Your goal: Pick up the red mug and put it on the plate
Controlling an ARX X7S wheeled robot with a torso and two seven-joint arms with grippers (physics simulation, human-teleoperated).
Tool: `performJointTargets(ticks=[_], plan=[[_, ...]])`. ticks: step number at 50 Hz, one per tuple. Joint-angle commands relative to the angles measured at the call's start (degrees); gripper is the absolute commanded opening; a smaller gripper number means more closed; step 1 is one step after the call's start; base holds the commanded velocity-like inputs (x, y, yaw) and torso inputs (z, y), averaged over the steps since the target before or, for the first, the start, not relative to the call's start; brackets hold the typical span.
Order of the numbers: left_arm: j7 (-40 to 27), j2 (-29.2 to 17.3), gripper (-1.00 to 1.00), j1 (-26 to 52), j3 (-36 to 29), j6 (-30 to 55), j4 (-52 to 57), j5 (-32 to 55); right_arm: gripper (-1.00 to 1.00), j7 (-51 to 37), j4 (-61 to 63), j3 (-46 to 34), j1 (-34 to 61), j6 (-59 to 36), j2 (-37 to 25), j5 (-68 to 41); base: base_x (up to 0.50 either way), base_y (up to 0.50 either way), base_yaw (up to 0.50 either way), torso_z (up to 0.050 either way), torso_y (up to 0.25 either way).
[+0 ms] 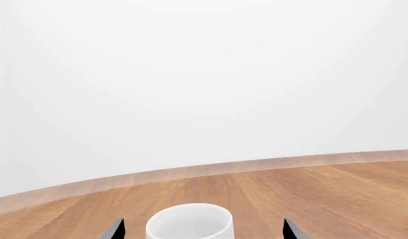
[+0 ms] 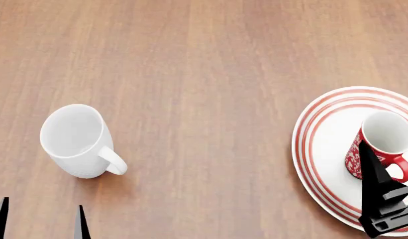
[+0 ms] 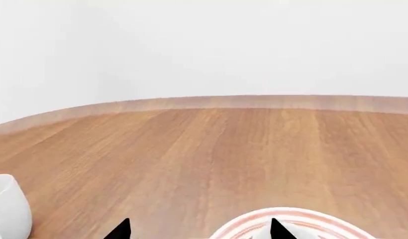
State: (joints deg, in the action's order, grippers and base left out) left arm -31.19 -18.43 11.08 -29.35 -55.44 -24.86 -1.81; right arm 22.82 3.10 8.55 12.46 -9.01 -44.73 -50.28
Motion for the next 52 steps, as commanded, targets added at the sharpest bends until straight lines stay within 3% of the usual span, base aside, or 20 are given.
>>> performJointTargets(ticks=[1, 52], plan=[[-0.2, 0.0, 1.0, 0.1, -0.1, -0.1, -0.1, -0.2, 1.0, -0.5, 8.0, 1.6, -2.1, -0.4, -1.4, -2.4, 0.0, 0.0, 0.0, 0.0, 0.0], [-1.1, -0.3, 1.0, 0.3, -0.7, -0.5, -0.3, -0.3, 1.0, 0.3, 33.3, 10.7, -10.7, 1.7, -5.9, -10.3, 0.0, 0.0, 0.0, 0.0, 0.0]])
